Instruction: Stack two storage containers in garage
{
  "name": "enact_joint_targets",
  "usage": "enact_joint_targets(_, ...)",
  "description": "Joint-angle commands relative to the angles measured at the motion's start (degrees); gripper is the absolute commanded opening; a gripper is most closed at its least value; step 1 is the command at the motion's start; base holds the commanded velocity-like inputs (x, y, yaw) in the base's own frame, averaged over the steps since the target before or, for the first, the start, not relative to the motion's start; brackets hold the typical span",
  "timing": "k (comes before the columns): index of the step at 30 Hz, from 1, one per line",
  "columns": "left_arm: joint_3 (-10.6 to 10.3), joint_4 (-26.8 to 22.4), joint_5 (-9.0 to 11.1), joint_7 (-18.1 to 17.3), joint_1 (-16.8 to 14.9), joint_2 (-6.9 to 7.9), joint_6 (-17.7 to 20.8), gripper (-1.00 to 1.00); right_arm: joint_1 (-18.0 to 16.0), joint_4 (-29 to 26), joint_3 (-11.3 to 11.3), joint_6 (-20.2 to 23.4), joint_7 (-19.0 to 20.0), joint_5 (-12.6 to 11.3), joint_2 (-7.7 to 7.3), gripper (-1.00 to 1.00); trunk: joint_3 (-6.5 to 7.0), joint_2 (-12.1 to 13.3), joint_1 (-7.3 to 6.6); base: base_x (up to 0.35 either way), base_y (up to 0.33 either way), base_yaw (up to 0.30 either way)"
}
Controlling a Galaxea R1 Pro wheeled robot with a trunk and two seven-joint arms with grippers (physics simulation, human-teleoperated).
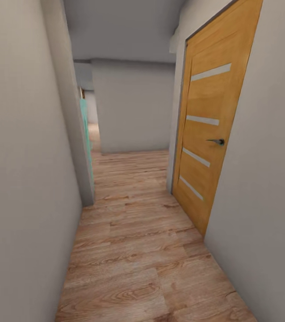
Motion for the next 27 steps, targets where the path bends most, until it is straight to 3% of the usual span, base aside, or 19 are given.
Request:
enact_joint_targets(1,0.0,0.0,0.6,0.0,0.0,0.01,0.0,1.0,-0.1,0.1,0.5,0.1,0.0,-0.4,0.03,1.0,-0.06,0.0,0.03,0.304,-0.089,0.0)
enact_joint_targets(27,0.1,-0.1,0.7,0.7,-0.1,0.12,-0.1,1.0,-0.1,0.1,0.3,0.3,-0.5,-0.8,-0.03,1.0,-0.06,0.0,0.03,0.296,-0.118,0.0)
